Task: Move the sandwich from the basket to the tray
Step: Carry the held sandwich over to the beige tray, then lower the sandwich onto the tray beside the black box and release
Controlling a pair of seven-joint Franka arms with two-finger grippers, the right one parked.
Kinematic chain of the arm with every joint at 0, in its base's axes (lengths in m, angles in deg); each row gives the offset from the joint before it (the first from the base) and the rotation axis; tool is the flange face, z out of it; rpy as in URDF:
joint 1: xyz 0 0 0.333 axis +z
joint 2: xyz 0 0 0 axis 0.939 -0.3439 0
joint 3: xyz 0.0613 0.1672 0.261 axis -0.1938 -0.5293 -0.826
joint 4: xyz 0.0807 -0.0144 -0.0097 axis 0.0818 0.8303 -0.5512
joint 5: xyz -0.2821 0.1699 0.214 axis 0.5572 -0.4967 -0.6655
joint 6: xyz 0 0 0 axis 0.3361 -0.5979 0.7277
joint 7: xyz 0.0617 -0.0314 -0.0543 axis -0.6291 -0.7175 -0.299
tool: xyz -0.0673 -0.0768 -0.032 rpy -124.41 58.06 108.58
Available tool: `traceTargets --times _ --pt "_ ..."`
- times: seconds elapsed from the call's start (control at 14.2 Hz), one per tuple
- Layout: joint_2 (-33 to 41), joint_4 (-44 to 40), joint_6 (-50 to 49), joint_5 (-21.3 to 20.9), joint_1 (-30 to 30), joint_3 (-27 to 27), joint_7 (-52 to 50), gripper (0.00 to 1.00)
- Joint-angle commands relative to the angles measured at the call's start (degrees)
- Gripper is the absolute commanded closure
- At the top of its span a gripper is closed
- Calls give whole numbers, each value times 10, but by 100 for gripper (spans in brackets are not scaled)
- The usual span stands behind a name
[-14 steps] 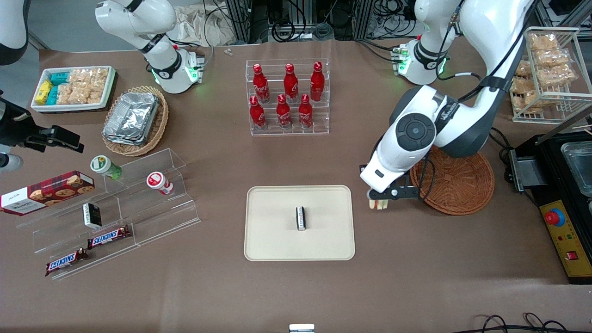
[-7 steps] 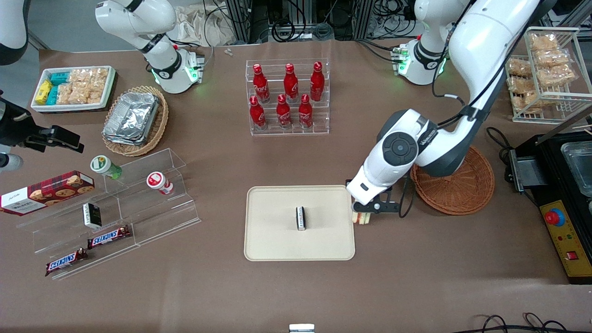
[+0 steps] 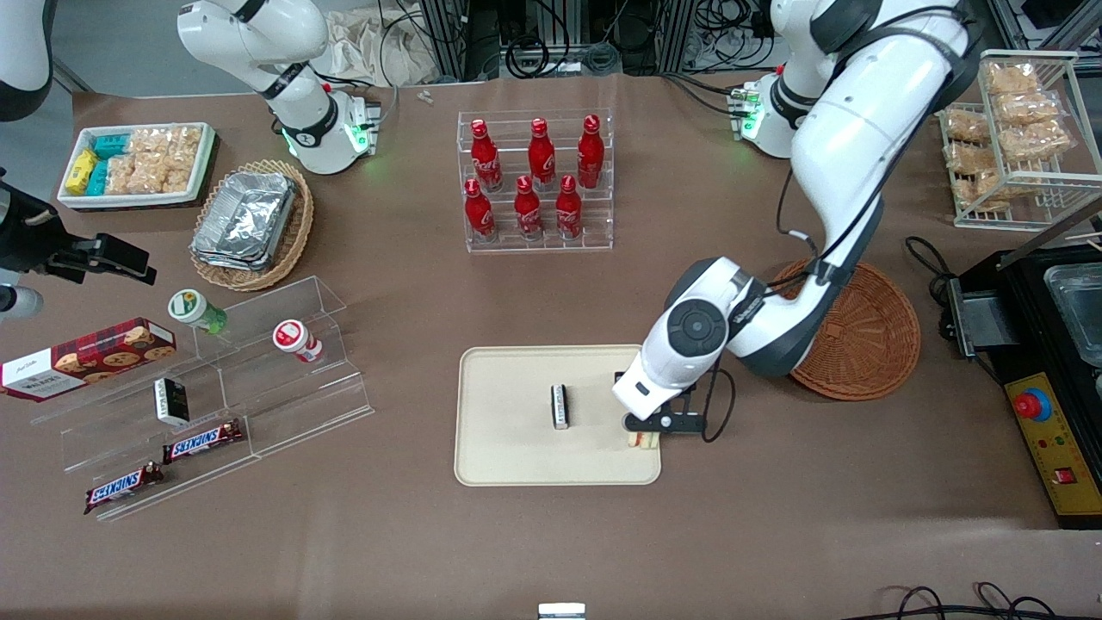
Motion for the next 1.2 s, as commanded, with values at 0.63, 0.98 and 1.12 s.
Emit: traceTargets --times 0.63,0.98,1.12 --pt "-48 -64 6 -14 -26 -24 -8 0" --pt "-29 -70 -6 -8 -23 -23 -12 0" --pt "-7 -95 -66 -5 -23 -23 -9 0"
